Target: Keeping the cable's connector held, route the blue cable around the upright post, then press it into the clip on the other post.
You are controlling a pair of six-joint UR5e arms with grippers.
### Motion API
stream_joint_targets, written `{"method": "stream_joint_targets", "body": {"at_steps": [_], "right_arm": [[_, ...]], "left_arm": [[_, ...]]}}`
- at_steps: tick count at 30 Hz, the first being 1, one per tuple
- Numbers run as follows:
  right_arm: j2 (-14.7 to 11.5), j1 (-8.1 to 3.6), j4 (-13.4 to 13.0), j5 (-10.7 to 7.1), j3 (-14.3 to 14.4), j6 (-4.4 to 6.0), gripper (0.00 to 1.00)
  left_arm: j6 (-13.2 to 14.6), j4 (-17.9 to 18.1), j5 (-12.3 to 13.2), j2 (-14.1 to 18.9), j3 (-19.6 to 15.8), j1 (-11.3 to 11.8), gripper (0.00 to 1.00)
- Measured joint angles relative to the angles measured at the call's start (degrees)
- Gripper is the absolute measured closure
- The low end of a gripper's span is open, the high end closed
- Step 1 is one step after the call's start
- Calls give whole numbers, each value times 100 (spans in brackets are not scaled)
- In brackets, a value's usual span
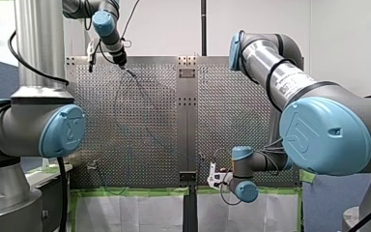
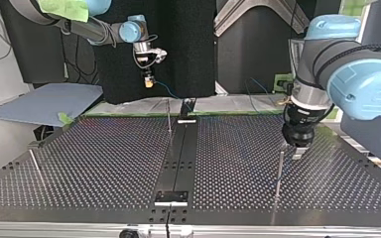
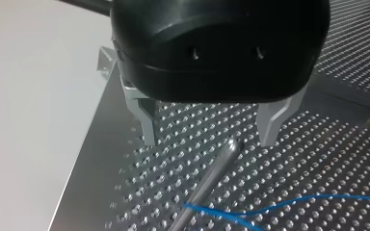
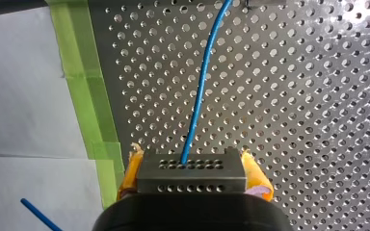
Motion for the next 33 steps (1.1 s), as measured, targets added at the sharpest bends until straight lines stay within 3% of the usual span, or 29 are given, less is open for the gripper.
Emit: {"method": "stream_joint_targets", "body": {"at_steps": [10,18,25,33], "right_arm": [[0,3,-14,-18,-11,39,100],[0,27,-38,-84,-11,49,100],[1,28,-57,-92,-12,76,100],[2,35,-67,-149,-13,84,100]], "left_arm": [[468,242,-80,-50,140,-456,0],[891,473,-102,-433,362,-901,0],[994,695,-153,-807,384,-1199,0],[1053,1074,-485,-1213,387,-1431,0]]}}
